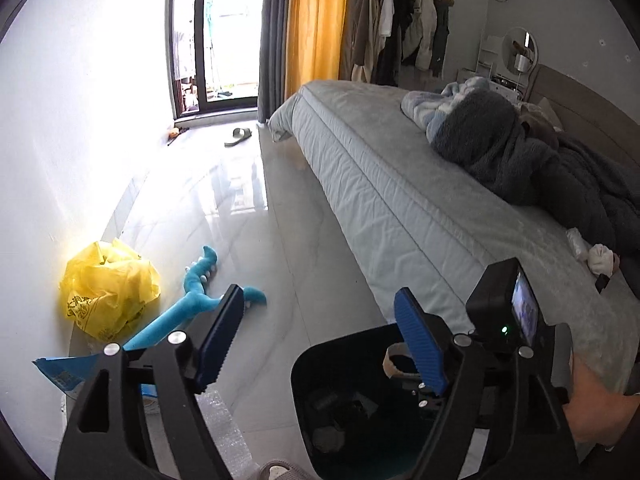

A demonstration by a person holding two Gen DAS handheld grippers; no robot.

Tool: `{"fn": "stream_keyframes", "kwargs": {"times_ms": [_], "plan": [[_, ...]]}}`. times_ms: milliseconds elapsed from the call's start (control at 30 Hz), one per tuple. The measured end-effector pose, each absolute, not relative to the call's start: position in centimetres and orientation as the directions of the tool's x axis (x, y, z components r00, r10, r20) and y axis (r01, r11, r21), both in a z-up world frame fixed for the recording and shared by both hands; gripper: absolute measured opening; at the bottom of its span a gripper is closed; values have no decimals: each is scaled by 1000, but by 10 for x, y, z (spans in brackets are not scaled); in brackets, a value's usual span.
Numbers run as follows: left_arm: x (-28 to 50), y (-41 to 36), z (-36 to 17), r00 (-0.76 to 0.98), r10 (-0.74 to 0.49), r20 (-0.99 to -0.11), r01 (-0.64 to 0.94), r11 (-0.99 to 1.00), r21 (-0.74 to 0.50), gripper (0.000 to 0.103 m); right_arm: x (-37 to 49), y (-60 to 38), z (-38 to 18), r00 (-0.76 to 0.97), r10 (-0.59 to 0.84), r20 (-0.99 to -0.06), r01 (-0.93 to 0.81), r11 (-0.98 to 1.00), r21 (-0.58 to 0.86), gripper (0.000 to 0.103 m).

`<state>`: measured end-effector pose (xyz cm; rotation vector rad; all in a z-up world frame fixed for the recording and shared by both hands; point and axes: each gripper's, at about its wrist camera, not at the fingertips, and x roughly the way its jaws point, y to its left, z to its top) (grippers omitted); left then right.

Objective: Collect trash
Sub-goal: 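Open the left tool over the bin while the right tool releases the tape core, then move both tools back over the bed toward the black clip and tape roll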

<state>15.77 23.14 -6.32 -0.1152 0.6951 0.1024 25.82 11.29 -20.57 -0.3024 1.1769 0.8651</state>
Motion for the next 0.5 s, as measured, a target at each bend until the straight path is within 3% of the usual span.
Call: {"fn": "stream_keyframes", "kwargs": {"times_ms": [133, 300, 500], "plan": [[154, 225, -45, 812, 55, -581, -126, 989, -82, 90, 252, 108, -198, 111, 440, -891, -728, 646, 228, 68], [154, 214, -34, 833, 54, -551, -119, 990, -82, 92, 248, 101, -183, 118, 470, -875, -737, 632, 240, 75], [157, 203, -23, 850, 46, -525, -107, 991, -85, 93, 246, 81, -170, 127, 505, -854, -731, 630, 263, 77]]}}
